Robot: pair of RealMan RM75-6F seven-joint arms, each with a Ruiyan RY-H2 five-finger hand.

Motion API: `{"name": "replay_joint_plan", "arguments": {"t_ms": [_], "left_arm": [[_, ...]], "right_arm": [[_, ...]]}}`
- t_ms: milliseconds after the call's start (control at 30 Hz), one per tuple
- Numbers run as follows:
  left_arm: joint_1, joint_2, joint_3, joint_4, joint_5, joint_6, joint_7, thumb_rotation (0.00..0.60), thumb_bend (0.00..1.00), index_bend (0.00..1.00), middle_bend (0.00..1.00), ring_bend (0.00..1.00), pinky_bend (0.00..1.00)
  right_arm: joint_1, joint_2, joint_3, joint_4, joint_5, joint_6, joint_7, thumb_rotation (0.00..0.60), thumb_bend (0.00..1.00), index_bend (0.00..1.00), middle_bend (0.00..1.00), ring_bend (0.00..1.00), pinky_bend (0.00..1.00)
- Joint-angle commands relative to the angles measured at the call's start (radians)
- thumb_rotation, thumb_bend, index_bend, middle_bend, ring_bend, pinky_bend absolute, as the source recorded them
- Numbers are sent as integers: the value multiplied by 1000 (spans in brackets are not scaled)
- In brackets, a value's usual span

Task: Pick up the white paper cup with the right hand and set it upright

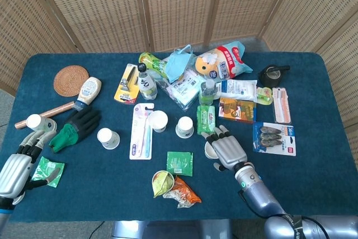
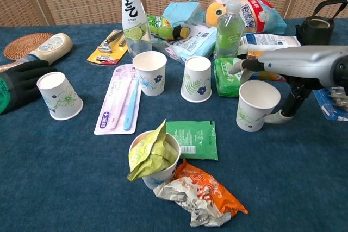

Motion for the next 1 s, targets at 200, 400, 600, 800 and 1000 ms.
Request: {"name": "replay_joint_plan", "arguments": {"t_ms": [200,400,600,800,1000], "left_arm": [[3,-4,0,7,-3,5,-5,600,349,0,146,1,66],[5,-5,-1,11,-6,6,-7,600,349,0,145,1,66],[5,-3,-2,13,-10,6,-9,600,350,0,145,2,66],[5,-4,-2,11,-10,4,-7,600,349,0,145,1,66],[6,-2,-1,9,-10,4,-4,600,349,0,145,1,66]], "right_arm": [[-9,-11,-17,44,-61,1,59,600,317,236,381,132,226],[-13,-12,-17,71,-86,-5,101,600,315,313,448,181,286],[-33,0,9,73,-139,-42,245,600,315,313,448,184,286],[-69,52,66,81,-217,-118,518,600,308,311,442,183,285],[-108,73,104,146,-304,-215,834,600,307,303,437,184,217]]}}
